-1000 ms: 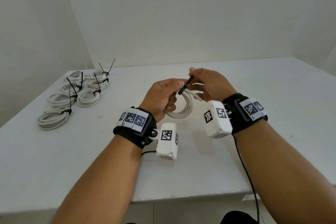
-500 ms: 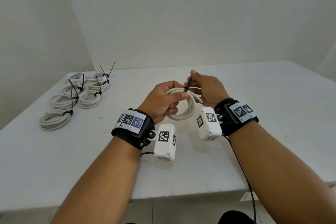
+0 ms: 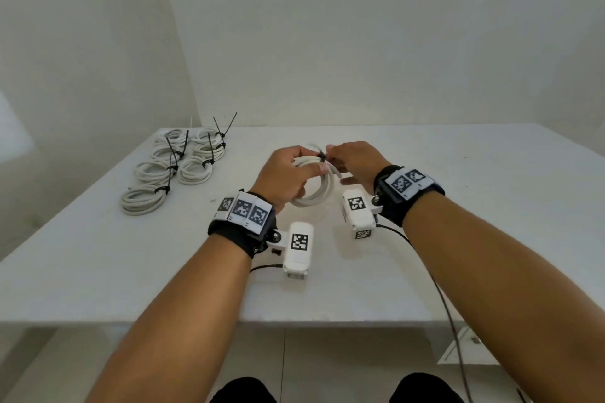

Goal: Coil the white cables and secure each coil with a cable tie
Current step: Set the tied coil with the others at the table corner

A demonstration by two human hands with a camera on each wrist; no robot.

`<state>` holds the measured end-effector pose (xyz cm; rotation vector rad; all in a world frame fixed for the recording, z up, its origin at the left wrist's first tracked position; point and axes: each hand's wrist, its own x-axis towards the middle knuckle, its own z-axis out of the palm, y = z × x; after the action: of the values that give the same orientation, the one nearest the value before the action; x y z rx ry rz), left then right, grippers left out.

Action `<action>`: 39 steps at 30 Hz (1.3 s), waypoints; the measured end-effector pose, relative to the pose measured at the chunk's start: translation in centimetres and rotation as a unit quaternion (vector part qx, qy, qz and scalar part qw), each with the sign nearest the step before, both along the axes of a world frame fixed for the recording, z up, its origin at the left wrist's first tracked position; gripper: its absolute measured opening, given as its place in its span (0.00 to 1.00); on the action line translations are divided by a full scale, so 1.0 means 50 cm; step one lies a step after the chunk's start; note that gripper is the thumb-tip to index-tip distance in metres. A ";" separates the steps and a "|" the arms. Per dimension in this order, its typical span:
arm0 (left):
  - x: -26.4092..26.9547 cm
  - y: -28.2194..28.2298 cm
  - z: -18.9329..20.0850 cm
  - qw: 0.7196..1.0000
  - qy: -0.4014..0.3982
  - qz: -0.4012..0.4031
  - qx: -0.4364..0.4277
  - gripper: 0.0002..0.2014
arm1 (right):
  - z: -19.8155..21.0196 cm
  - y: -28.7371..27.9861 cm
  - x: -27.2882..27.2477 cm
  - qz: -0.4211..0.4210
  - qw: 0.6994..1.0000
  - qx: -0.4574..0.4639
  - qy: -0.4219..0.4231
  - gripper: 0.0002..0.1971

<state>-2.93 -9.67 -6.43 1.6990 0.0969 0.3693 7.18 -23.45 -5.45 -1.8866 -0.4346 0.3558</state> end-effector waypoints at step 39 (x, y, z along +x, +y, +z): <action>-0.075 0.325 -0.018 0.776 0.296 0.162 0.532 0.08 | -0.115 -0.007 0.045 0.082 0.869 -0.482 -0.071 0.66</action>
<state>-6.68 6.57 -7.33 2.9083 0.7816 0.0971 9.43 -23.78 -11.20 -2.8762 -0.5789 0.6259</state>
